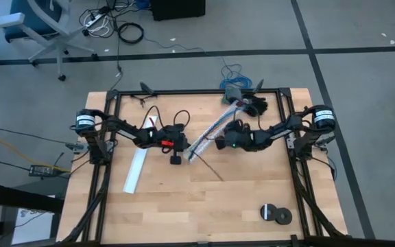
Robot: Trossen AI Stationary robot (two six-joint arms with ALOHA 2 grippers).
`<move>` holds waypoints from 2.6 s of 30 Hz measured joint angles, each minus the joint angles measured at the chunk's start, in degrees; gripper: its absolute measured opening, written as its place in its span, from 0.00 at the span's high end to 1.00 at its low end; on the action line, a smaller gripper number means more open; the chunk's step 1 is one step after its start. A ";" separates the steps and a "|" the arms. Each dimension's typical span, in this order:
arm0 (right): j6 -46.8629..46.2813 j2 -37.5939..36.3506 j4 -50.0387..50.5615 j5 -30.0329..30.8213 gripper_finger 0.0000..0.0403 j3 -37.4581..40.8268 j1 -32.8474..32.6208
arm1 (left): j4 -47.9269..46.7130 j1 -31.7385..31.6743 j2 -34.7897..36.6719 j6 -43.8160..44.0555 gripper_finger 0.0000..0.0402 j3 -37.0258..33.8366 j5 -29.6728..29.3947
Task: Ziptie cables
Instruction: Put the cable wires into the white cable duct
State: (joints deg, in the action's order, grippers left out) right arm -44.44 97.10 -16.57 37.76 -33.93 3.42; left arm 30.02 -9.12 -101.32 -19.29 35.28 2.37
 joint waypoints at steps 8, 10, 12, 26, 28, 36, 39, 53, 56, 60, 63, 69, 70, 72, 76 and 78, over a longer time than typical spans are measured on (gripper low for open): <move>9.06 0.37 -8.92 -11.29 1.00 -2.92 2.56 | 0.54 7.37 0.00 1.93 0.99 2.53 4.87; 9.61 0.37 -8.85 -12.36 1.00 -3.90 1.35 | 0.60 9.18 0.00 1.88 0.99 3.92 4.85; 9.60 0.37 -8.39 -13.37 1.00 -4.62 0.01 | 0.71 10.60 0.00 1.74 0.99 5.64 4.85; 8.52 0.37 -5.72 -15.54 1.00 -5.36 -11.86 | 1.65 13.70 -1.32 1.87 0.99 12.16 1.47; 8.54 0.29 -5.26 -12.51 1.00 -5.36 -13.65 | 1.90 13.79 -0.18 1.38 0.99 12.29 -1.71; 5.58 -4.66 0.89 -1.92 1.00 -5.32 -20.30 | -4.15 11.00 5.94 -3.06 0.99 12.18 -10.54; 3.29 -7.87 1.15 1.08 1.00 -5.32 -23.59 | -6.71 7.78 6.34 -2.96 0.99 12.24 -6.07; -3.21 1.45 1.19 -2.09 1.00 -11.75 -28.17 | -5.44 -1.08 2.52 -7.01 0.99 12.16 -0.15; -5.93 2.38 3.26 -1.51 1.00 -12.20 -28.17 | -5.42 -2.46 0.86 -6.35 0.99 12.16 1.24; -9.87 2.38 7.53 -2.44 1.00 -12.31 -28.17 | -5.14 -2.78 -1.21 -6.12 0.99 12.11 2.16; -12.81 2.10 12.00 -3.56 1.00 -12.44 -28.17 | -5.87 -3.29 -1.51 -6.12 0.99 12.18 1.88; -15.19 0.97 22.84 -2.52 1.00 -12.38 -27.42 | -10.48 -3.91 -1.24 -5.95 0.99 12.36 1.66; -14.85 0.51 24.00 -2.21 1.00 -12.33 -27.16 | -11.37 -3.92 -1.20 -5.87 0.99 12.41 1.75; -13.97 -1.01 25.94 -1.80 1.00 -12.33 -26.45 | -12.96 -3.90 -1.15 -5.88 0.99 12.53 1.34; -10.36 -3.25 27.97 -2.03 1.00 -12.15 -24.32 | -14.69 -3.94 -0.58 -4.61 0.99 12.47 1.20; -7.95 -4.35 27.73 -1.94 1.00 -12.18 -23.27 | -15.46 -3.94 -0.01 -3.36 0.99 12.35 0.82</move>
State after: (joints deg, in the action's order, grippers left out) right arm -52.40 92.75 11.16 35.82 -46.11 -19.85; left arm 14.57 -13.06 -101.32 -22.65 47.63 3.19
